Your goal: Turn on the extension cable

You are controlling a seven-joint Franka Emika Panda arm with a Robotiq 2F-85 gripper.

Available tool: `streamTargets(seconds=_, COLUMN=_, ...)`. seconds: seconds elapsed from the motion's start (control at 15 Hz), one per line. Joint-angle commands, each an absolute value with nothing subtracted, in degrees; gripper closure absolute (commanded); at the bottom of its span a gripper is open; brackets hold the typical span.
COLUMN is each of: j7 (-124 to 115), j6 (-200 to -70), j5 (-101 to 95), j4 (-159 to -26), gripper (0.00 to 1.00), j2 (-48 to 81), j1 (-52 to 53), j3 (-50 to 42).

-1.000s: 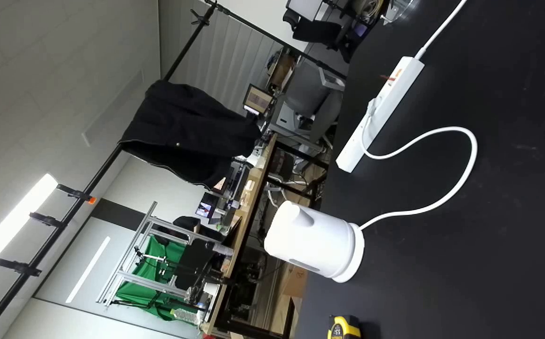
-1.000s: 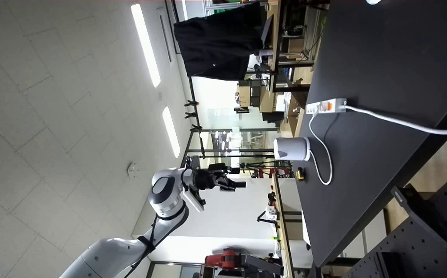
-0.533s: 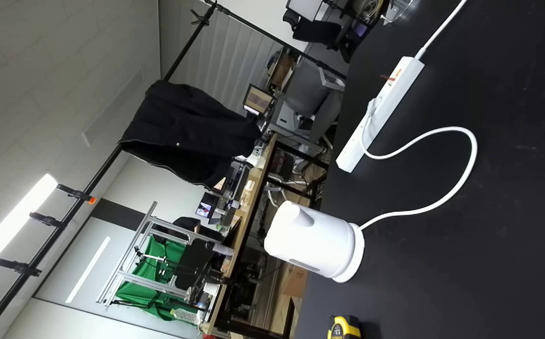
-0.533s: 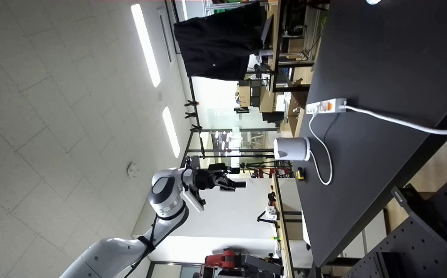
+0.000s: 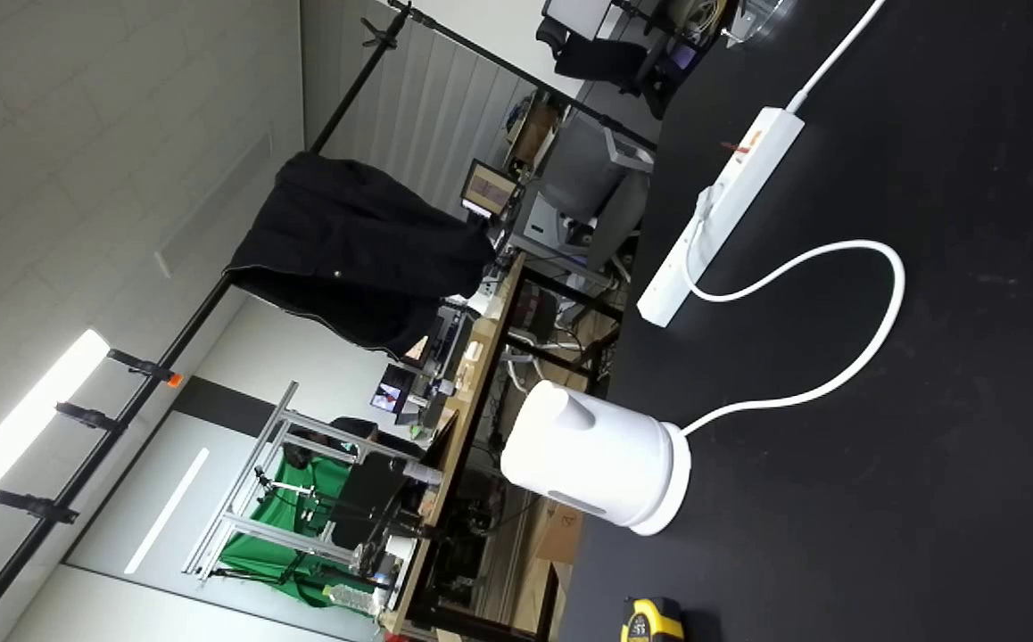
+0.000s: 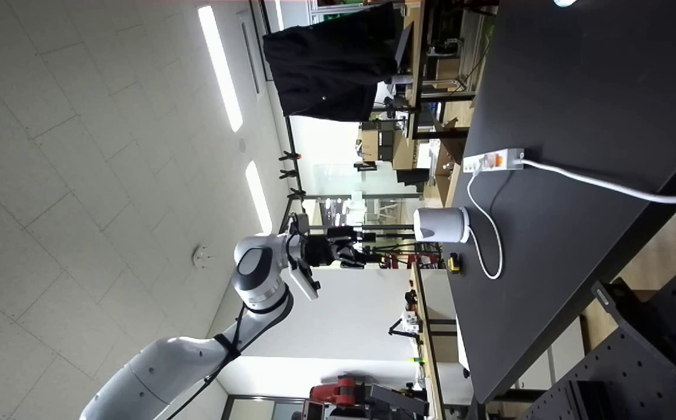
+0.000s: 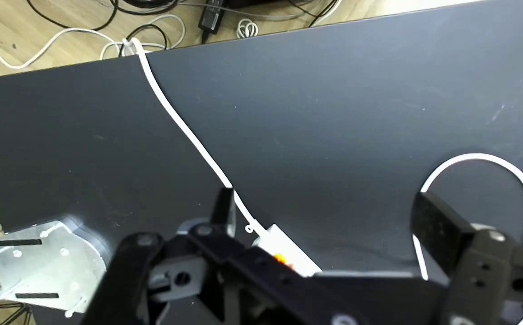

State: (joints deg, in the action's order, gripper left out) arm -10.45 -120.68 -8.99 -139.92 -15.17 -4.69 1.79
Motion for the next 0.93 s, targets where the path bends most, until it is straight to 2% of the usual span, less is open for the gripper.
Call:
streamTargets(seconds=0.0, j7=-9.0, j6=-124.9, j5=-6.8, j4=-134.9, gripper=0.00, j2=-7.0, j1=-6.1, j3=-2.1)
streamTargets(seconds=0.13, j7=-9.9, j6=-126.8, j5=-5.3, j4=-132.2, gripper=0.00, j2=-2.7, j1=-6.8, j3=-3.7)
streamTargets(seconds=0.2, j7=-10.5, j6=-127.3, j5=-4.5, j4=-130.6, gripper=0.16, j2=-0.6, j1=-7.1, j3=-4.3)
streamTargets(seconds=0.27, j7=-10.9, j6=-127.8, j5=-4.3, j4=-128.6, gripper=0.27, j2=1.8, j1=-7.3, j3=-4.9)
streamTargets(seconds=0.87, j7=-10.8, j6=-122.0, j5=-1.4, j4=-111.7, gripper=0.89, j2=16.5, j1=-7.7, j3=-7.7)
